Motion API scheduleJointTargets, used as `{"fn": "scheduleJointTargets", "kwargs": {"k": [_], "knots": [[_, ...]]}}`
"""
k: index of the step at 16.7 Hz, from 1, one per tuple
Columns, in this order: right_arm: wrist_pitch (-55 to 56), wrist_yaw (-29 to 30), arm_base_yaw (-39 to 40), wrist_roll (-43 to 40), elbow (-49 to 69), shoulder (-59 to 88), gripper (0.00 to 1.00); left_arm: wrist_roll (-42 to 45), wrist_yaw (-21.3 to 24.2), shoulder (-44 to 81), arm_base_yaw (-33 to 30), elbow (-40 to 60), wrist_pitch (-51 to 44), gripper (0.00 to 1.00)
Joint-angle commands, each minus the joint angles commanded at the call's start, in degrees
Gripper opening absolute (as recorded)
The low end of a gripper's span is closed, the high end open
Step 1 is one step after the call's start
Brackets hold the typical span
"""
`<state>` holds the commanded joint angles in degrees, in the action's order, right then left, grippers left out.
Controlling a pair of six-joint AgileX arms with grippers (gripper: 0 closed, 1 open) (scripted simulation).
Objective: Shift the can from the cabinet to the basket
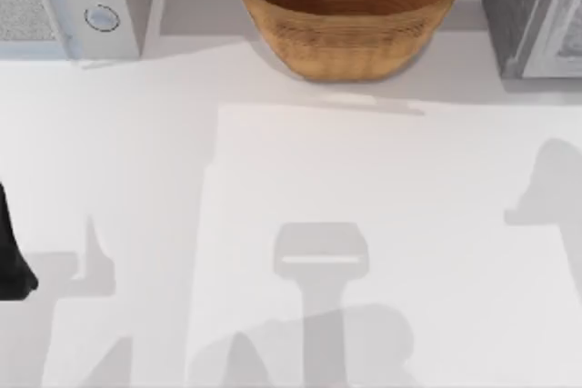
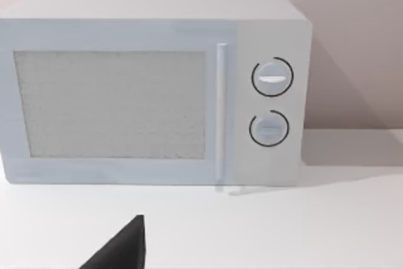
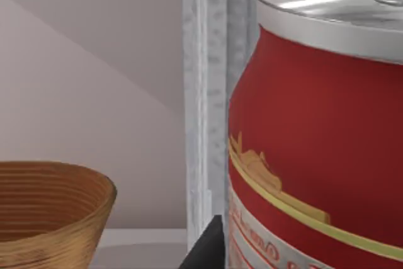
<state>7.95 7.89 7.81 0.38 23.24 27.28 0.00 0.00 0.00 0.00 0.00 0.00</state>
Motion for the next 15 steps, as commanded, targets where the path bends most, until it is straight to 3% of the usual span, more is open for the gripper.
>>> {"fn": "scheduleJointTargets", "kwargs": {"k": [9, 15], "knots": [[12.1, 13.9, 13.1, 0.5, 39.8, 58.1, 0.0, 0.0, 0.0, 0.0, 0.0, 0.0, 0.0, 1.0], [19.0, 21.4, 20.3, 0.7, 61.6, 86.9, 0.0, 0.0, 0.0, 0.0, 0.0, 0.0, 0.0, 1.0]]}}
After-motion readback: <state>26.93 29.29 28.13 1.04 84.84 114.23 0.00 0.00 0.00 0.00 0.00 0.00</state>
